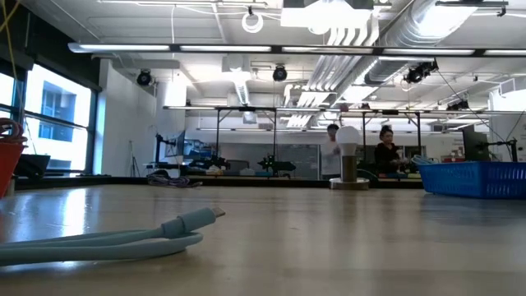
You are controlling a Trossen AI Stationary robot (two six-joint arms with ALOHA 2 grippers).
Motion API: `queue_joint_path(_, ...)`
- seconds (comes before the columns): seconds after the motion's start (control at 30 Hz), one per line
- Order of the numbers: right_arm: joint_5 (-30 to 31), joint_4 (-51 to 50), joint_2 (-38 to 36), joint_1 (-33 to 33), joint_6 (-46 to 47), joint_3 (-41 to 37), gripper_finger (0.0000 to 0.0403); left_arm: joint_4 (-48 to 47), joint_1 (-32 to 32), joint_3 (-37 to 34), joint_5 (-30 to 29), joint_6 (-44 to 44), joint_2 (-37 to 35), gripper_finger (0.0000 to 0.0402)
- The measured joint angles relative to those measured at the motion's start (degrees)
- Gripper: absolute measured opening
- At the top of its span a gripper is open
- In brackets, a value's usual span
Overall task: Pick & Place USB Port
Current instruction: Put the pink charger cable into the red bin
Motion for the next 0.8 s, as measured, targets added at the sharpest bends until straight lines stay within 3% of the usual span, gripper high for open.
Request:
queue_joint_path(0.3,-0.69,-0.40,0.00,-0.04,0.66,0.00,0.0005,0.90,4.36,-0.02,3.66,0.02,1.00,0.0160)
queue_joint_path(0.37,-0.55,-0.58,0.00,0.04,0.68,0.00,0.0005,0.99,4.29,-0.02,3.06,0.62,1.00,0.0126)
queue_joint_path(0.47,0.75,-0.59,0.00,0.26,1.39,0.00,0.0008,1.03,3.81,-0.02,1.94,3.13,1.00,0.0037)
queue_joint_path(0.63,2.68,-1.18,-0.08,0.80,2.47,0.02,0.0047,2.11,2.19,-0.02,-3.43,7.04,1.05,0.0016)
queue_joint_path(0.8,-3.01,-0.61,-0.09,1.07,2.58,0.02,0.0085,0.61,-0.22,-0.04,-10.90,7.95,0.77,0.0012)
